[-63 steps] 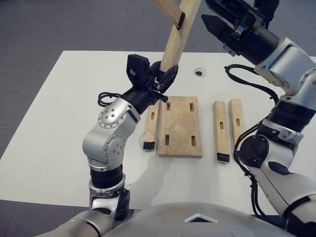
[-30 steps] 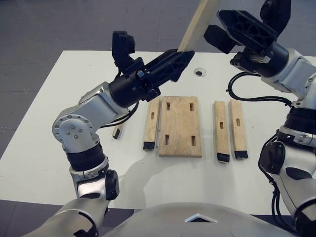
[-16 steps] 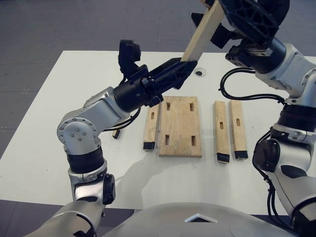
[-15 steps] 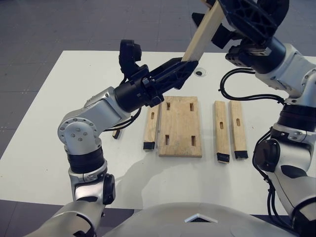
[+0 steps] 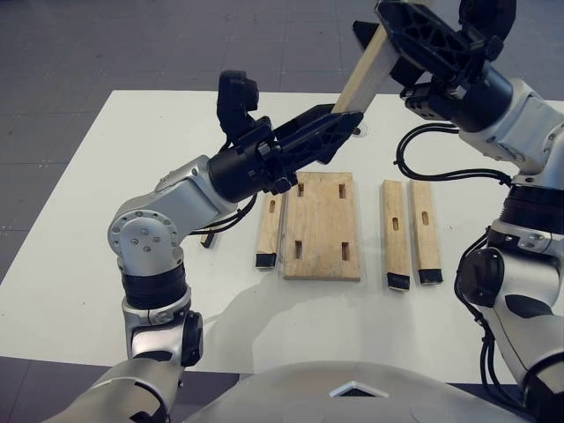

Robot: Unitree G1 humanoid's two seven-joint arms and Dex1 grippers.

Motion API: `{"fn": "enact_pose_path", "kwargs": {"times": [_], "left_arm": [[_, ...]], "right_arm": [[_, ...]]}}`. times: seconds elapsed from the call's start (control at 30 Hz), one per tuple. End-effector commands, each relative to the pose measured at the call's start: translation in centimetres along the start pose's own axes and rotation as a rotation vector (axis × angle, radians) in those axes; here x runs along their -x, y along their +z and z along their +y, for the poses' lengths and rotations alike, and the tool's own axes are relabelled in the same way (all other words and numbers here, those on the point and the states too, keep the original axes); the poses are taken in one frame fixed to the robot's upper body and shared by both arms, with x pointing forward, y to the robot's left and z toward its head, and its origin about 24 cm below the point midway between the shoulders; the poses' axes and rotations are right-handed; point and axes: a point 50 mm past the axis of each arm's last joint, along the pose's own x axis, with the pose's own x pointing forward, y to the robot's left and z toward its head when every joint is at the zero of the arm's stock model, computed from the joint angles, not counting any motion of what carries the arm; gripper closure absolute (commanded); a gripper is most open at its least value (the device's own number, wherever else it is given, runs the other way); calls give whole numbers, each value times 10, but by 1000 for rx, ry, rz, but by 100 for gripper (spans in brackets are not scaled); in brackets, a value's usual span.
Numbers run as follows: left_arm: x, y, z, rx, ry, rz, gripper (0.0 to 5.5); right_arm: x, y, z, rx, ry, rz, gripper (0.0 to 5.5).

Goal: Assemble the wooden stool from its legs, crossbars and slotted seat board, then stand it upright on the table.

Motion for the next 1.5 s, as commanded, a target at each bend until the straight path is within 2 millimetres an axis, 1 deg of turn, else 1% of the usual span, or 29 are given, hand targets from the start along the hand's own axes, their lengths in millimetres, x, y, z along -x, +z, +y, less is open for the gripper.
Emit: {"fn": "enact_pose_path", "kwargs": {"times": [0.03,0.17,0.37,0.43,0.47,0.63,0.73,0.77,0.83,0.93,1.03,1.13,1.17,1.23,1.3,1.4,1.47,1.5], "left_arm": [[8,-4,11,25,73,12,345],[8,-7,12,37,74,14,345],[5,-5,12,18,91,19,345],[6,-5,13,19,98,21,345],[6,-5,13,24,90,23,309],[5,-4,2,34,23,21,216],[5,2,-8,39,-33,-4,149],[6,5,-11,41,-50,-15,137],[9,10,-15,43,-68,-29,94],[10,14,-18,44,-85,-35,54],[11,17,-18,35,-72,-46,1],[15,19,-12,9,-14,-30,0],[16,17,-8,-8,19,-6,0],[18,6,3,-96,128,110,0],[22,-13,17,-251,238,319,0],[33,-35,27,-435,262,592,0],[38,-44,29,-533,225,740,0],[40,-46,33,-612,224,825,0]], "right_arm": [[-9,5,20,0,184,38,328],[-7,6,23,6,192,45,328],[-4,9,19,17,169,32,328],[-4,7,19,11,167,48,328],[-3,7,18,9,160,57,328],[1,7,14,14,120,74,330],[5,12,9,29,73,66,337],[8,14,6,32,53,61,340],[14,16,0,38,9,59,342],[22,20,-9,64,-56,67,343],[30,24,-18,114,-120,75,343],[39,25,-33,167,-179,84,343],[43,23,-43,177,-218,97,343],[51,17,-64,186,-287,128,343],[57,15,-78,199,-335,155,343],[61,20,-86,258,-376,146,343],[61,24,-89,320,-400,128,343],[60,25,-91,343,-404,116,343]]}}
